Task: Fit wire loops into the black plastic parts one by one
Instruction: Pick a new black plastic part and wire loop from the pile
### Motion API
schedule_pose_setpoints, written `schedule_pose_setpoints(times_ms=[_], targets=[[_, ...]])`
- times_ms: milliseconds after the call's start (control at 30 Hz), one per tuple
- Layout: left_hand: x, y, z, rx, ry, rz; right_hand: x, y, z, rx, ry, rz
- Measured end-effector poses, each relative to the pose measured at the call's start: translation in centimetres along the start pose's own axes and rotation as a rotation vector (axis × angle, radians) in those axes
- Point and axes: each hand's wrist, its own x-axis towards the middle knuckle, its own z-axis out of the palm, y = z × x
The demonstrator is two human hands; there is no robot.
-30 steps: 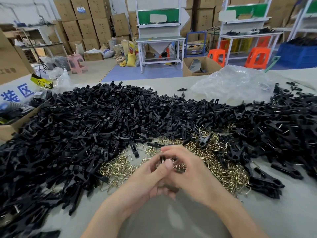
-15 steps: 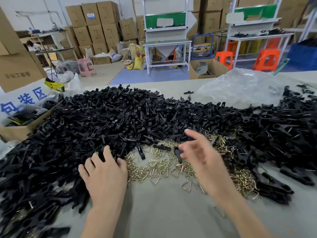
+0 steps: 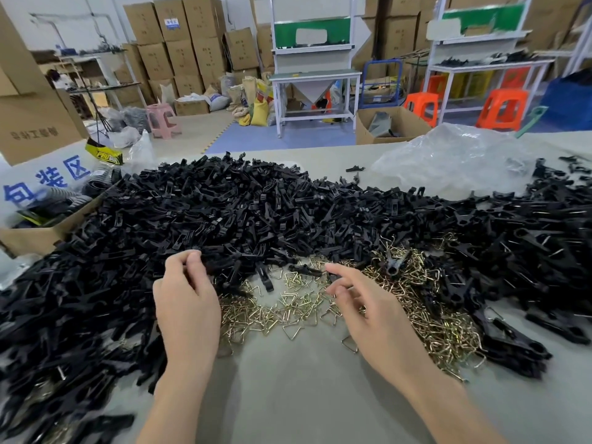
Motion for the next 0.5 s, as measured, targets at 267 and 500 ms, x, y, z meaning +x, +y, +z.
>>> schedule_pose_setpoints(times_ms=[267, 500], targets=[[0.4, 1.0, -0.9, -0.221, 0.121, -0.149, 0.0, 0.0, 0.1, 0.006, -0.014, 0.020], [-2.1, 5.0, 1.2, -1.172, -0.286, -0.749, -0.2, -1.7, 1.5, 0.386, -0.187, 0.134]])
